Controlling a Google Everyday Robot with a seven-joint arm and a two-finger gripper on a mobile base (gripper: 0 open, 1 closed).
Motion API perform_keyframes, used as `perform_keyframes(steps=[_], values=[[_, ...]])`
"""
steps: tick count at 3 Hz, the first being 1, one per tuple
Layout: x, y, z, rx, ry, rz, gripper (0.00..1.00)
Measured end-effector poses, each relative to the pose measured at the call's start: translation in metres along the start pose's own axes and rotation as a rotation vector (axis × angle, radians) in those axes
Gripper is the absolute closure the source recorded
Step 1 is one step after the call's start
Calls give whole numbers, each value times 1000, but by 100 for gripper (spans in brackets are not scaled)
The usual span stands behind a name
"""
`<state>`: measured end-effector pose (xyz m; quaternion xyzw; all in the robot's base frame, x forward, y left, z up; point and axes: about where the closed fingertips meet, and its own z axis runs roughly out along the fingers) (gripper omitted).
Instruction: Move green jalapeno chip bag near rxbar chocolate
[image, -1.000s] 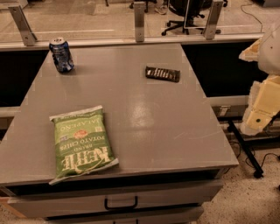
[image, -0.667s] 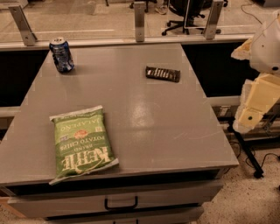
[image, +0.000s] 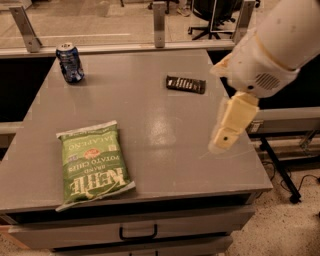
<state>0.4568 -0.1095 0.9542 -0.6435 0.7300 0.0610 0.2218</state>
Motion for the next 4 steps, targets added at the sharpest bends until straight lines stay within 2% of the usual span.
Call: perform_keyframes(steps=[1,2,3,4], values=[[-53,1,38,-35,-135,-26,0],[-53,1,38,-35,-135,-26,0],[-76,2,69,-61,-199,-11,0],[-123,7,132,-122,-296,20,0]])
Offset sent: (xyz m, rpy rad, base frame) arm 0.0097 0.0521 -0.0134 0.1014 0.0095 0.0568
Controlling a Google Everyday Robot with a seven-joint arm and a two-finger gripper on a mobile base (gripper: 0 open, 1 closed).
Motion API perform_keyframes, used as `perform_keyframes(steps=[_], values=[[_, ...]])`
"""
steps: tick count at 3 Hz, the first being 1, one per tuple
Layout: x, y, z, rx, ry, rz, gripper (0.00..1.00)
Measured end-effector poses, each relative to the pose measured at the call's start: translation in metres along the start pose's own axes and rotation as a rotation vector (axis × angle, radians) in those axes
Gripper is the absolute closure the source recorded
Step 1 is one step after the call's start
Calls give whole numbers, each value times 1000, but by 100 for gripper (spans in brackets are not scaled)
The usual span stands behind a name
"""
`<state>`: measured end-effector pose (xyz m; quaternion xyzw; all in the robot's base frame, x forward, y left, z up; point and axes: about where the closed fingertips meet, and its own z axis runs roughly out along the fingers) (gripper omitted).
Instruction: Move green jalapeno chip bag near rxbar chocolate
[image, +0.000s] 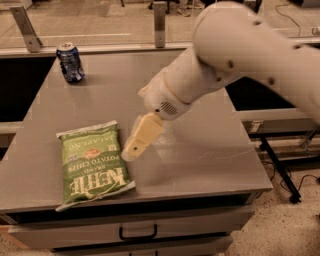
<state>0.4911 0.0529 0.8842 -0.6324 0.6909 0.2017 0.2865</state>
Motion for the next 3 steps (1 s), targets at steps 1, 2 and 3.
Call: perform_keyframes(steps=[1,2,3], values=[[-20,3,52,-44,-62,36,0],[-33,14,79,-77,-95,60,18],[-34,25,93,-90,-108,88,42]])
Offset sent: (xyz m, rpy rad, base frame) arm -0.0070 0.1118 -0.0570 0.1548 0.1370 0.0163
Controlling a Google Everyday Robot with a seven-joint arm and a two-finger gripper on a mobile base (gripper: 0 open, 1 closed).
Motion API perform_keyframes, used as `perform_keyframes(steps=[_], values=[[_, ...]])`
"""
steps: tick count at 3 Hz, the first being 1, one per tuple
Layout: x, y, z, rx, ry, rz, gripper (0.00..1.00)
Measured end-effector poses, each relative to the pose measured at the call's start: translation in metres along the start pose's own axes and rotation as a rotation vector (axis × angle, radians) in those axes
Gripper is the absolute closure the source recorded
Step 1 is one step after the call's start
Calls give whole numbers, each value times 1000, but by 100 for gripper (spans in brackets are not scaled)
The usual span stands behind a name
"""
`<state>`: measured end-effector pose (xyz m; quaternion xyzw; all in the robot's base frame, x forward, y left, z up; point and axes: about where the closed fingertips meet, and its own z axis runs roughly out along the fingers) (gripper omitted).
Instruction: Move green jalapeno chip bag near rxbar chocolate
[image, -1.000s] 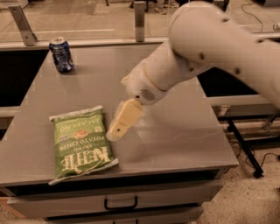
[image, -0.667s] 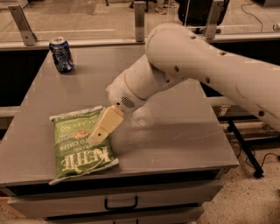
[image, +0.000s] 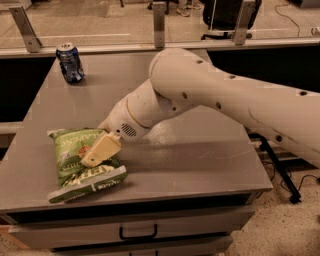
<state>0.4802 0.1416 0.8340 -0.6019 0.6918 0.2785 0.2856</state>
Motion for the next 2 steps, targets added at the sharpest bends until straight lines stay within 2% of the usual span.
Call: perform_keyframes(steps=[2], values=[[-2,2,0,9,-8,7,87]])
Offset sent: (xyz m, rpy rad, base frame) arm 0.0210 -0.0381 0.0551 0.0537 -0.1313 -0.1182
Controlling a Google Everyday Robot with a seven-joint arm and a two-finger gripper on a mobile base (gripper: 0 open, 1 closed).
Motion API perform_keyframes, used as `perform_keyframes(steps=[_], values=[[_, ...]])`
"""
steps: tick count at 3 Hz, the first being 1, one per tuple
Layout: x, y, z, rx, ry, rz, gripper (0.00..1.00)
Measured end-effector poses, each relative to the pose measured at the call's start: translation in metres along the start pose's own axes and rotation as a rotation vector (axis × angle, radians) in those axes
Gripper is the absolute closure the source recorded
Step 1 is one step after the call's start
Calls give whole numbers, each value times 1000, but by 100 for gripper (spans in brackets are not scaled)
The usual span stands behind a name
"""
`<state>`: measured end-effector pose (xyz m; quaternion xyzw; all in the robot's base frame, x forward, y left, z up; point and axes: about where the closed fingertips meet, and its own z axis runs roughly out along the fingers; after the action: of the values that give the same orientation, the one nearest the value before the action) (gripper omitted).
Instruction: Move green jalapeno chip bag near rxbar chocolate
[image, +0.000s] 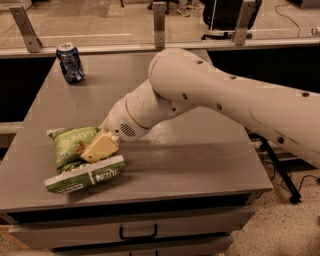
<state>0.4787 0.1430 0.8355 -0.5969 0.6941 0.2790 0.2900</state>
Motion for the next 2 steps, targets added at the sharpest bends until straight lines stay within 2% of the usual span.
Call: perform_keyframes(steps=[1,2], values=[[-4,0,-4,0,0,0,100],[-5,0,-4,0,0,0,100]])
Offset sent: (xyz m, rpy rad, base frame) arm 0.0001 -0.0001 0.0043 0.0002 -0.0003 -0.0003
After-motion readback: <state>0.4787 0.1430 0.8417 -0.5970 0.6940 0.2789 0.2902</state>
